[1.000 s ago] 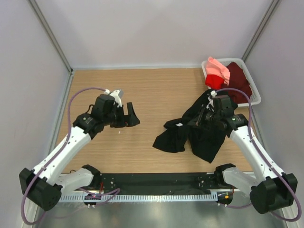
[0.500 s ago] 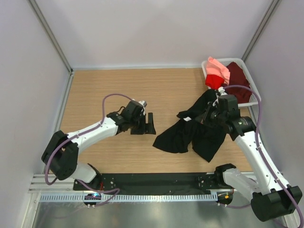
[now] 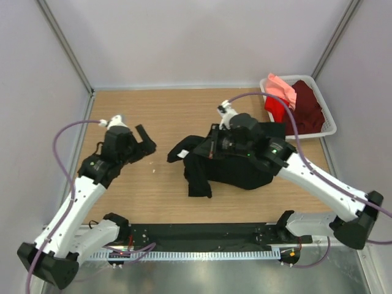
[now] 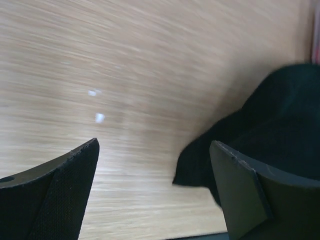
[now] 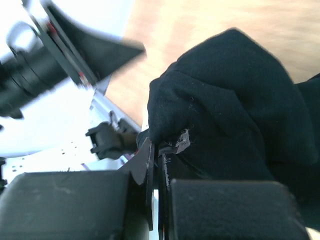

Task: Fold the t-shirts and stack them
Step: Move the tshirt to the center of the board

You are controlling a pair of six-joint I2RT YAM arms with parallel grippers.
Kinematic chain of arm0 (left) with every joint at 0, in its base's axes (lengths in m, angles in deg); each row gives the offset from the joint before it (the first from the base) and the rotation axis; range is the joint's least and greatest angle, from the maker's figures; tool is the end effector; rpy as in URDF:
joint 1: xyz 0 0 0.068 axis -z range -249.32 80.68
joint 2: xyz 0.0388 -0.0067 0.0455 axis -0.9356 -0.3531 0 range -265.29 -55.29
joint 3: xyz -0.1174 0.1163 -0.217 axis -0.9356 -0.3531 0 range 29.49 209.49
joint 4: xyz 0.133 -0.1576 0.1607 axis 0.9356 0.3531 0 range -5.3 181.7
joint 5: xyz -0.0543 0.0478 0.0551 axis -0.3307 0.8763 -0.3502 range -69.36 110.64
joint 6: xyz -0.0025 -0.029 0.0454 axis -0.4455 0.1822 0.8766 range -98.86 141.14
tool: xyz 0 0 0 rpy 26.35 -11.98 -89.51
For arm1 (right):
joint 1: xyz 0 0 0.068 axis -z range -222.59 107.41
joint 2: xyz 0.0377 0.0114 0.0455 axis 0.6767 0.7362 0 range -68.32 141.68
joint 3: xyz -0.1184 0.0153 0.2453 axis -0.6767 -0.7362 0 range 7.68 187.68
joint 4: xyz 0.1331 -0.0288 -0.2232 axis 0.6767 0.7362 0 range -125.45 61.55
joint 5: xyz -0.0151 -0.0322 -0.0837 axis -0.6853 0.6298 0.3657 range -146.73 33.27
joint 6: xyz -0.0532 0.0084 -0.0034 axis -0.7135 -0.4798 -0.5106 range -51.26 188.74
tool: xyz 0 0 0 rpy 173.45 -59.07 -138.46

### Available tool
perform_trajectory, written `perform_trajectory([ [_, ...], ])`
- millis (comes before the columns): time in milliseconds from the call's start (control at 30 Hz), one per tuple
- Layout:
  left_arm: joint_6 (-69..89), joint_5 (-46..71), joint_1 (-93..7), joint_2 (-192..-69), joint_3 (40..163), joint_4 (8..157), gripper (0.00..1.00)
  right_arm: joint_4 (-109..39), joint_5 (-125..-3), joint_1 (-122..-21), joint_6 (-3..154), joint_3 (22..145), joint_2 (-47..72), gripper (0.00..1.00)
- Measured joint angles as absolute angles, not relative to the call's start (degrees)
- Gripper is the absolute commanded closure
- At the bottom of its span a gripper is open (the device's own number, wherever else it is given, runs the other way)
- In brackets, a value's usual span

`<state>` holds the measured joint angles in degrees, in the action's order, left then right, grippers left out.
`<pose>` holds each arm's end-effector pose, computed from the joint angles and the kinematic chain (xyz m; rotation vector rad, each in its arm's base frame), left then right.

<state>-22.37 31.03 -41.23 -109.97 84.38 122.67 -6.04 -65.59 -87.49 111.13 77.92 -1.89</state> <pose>0.1780 -0.0877 0.3231 -0.4029 2.2248 -0.4813 0.1757 0.1828 0.3844 -0.1553 2.1938 1.0779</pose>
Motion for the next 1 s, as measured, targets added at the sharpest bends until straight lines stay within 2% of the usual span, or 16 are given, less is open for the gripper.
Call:
perform_trajectory([
  [133, -19.7, 30.9, -55.6, -105.0, 85.7, 128.4, 0.06, -10.4, -62.9, -94.8, 113.7, 79.5, 6.5, 0.99],
  [300, -17.5, 25.8, -61.3, -105.1, 86.4, 130.9, 0.11, -9.2, -56.6, -96.2, 113.8, 78.2, 12.6, 0.87],
  [433, -16.3, 16.1, -61.3, -107.2, 82.5, 128.5, 0.15, -6.5, -54.1, -89.5, 111.9, 75.5, 11.8, 0.86],
  [500, -16.3, 12.0, -61.3, -108.7, 79.6, 127.3, 0.15, -6.4, -54.3, -83.0, 110.8, 73.7, 11.4, 0.82],
  [533, -16.3, 10.0, -61.3, -109.7, 78.2, 126.7, 0.16, -6.2, -54.4, -79.9, 110.0, 73.0, 11.4, 0.75],
  [667, -16.6, 3.5, -60.8, -112.7, 75.1, 124.0, 0.17, -4.9, -54.4, -72.8, 106.9, 73.0, 12.4, 0.63],
  [867, -17.4, 2.7, -52.3, -113.3, 74.6, 118.5, 0.17, -4.6, -57.7, -70.4, 103.6, 77.4, 16.7, 0.59],
  [1000, -18.8, 6.0, -45.3, -115.5, 74.1, 116.9, 0.26, -4.1, -59.5, -69.4, 102.9, 77.7, 16.9, 0.59],
])
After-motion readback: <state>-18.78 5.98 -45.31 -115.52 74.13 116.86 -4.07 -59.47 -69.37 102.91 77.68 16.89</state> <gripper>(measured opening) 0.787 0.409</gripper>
